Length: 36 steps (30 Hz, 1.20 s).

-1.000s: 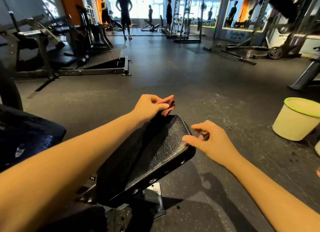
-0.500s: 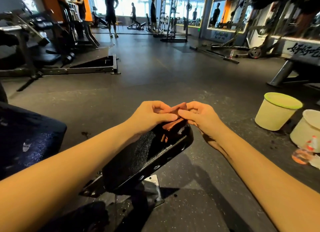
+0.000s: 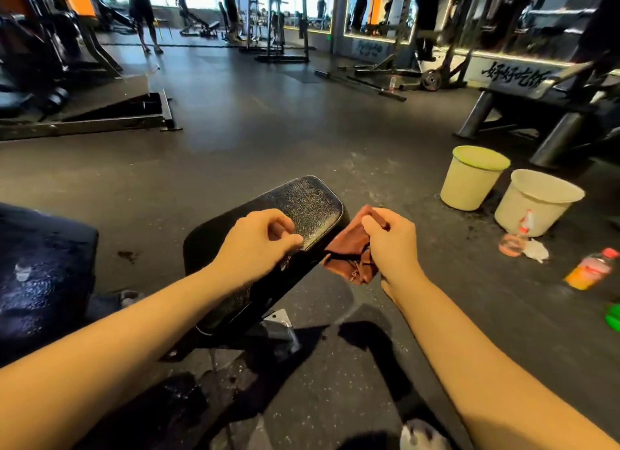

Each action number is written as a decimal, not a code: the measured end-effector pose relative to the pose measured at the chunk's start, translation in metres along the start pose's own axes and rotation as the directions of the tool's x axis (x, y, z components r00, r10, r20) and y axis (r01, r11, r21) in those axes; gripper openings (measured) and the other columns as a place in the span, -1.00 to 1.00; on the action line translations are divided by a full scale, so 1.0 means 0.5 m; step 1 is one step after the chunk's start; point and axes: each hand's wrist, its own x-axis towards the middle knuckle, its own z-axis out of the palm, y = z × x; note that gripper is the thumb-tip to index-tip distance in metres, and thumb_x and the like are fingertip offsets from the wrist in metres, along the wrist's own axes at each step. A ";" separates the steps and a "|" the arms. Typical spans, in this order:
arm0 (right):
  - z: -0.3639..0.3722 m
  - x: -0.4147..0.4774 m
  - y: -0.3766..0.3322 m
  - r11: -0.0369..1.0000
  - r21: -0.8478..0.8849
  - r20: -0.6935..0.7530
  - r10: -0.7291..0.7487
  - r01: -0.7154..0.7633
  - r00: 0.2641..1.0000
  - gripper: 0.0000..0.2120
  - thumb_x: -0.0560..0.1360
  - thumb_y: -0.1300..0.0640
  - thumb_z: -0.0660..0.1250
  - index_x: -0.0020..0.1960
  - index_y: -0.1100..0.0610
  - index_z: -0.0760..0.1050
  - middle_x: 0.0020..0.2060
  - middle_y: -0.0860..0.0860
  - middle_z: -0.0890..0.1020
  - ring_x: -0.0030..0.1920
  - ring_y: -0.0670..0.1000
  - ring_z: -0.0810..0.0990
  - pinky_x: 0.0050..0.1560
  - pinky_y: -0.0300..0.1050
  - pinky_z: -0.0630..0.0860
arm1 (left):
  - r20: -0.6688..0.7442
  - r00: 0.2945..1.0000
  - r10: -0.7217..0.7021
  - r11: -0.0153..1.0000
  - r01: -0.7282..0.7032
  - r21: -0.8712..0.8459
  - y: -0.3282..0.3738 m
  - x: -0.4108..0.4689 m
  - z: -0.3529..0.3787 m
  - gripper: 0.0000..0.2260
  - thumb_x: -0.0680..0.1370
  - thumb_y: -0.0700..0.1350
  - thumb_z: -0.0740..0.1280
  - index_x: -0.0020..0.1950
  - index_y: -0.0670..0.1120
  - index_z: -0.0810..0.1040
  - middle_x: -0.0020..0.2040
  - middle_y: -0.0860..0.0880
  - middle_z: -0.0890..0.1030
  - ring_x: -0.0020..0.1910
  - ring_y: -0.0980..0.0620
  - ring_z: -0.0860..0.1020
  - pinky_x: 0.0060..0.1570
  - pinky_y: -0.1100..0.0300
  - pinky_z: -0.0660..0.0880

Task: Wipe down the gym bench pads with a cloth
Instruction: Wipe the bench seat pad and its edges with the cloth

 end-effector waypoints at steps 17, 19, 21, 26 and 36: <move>0.162 -0.151 0.153 0.981 0.084 -0.155 -0.160 0.174 0.975 -0.87 0.53 0.28 0.37 -0.04 0.06 0.55 -0.14 -0.07 0.63 -0.07 -0.05 0.61 0.02 0.01 0.56 | 0.001 0.994 0.110 0.949 -0.105 0.298 -0.081 -0.025 0.003 -0.45 0.42 0.23 0.52 0.37 0.11 0.56 0.26 0.09 0.62 0.27 0.05 0.53 0.31 0.02 0.44; 0.148 -0.103 0.145 0.975 0.064 -0.224 -0.192 0.211 0.956 -0.86 0.51 0.28 0.37 -0.06 0.05 0.55 -0.15 -0.07 0.64 -0.09 -0.04 0.61 0.02 0.05 0.55 | -0.010 0.996 0.085 0.955 -0.079 0.284 -0.087 -0.024 0.004 -0.45 0.41 0.23 0.53 0.37 0.14 0.55 0.25 0.07 0.63 0.25 0.05 0.55 0.29 0.06 0.45; 0.115 -0.029 0.127 0.979 0.030 -0.325 -0.181 0.201 0.928 -0.89 0.50 0.25 0.38 -0.05 0.06 0.57 -0.14 -0.08 0.65 -0.09 -0.03 0.61 0.04 0.10 0.54 | -0.011 0.998 0.067 0.961 -0.062 0.271 -0.090 -0.023 0.006 -0.44 0.40 0.25 0.51 0.37 0.16 0.55 0.26 0.08 0.63 0.25 0.06 0.57 0.29 0.09 0.46; 0.155 -0.084 0.146 0.970 0.035 -0.345 -0.215 0.242 0.914 -0.92 0.53 0.28 0.38 -0.02 0.14 0.54 -0.10 -0.03 0.63 -0.07 -0.05 0.59 0.00 -0.15 0.51 | -0.038 0.998 0.056 0.962 -0.044 0.268 -0.085 -0.024 0.013 -0.47 0.41 0.20 0.54 0.35 0.14 0.57 0.27 0.14 0.64 0.27 0.10 0.58 0.29 0.09 0.49; 0.100 0.016 0.113 0.932 -0.103 -0.364 -0.361 0.348 0.859 -0.93 0.51 0.29 0.34 -0.08 0.15 0.55 -0.10 -0.03 0.64 -0.08 -0.07 0.56 0.03 -0.06 0.50 | -0.014 0.998 0.062 0.952 -0.055 0.302 -0.086 -0.020 0.008 -0.48 0.40 0.27 0.51 0.33 0.17 0.58 0.26 0.20 0.64 0.27 0.15 0.58 0.29 0.13 0.47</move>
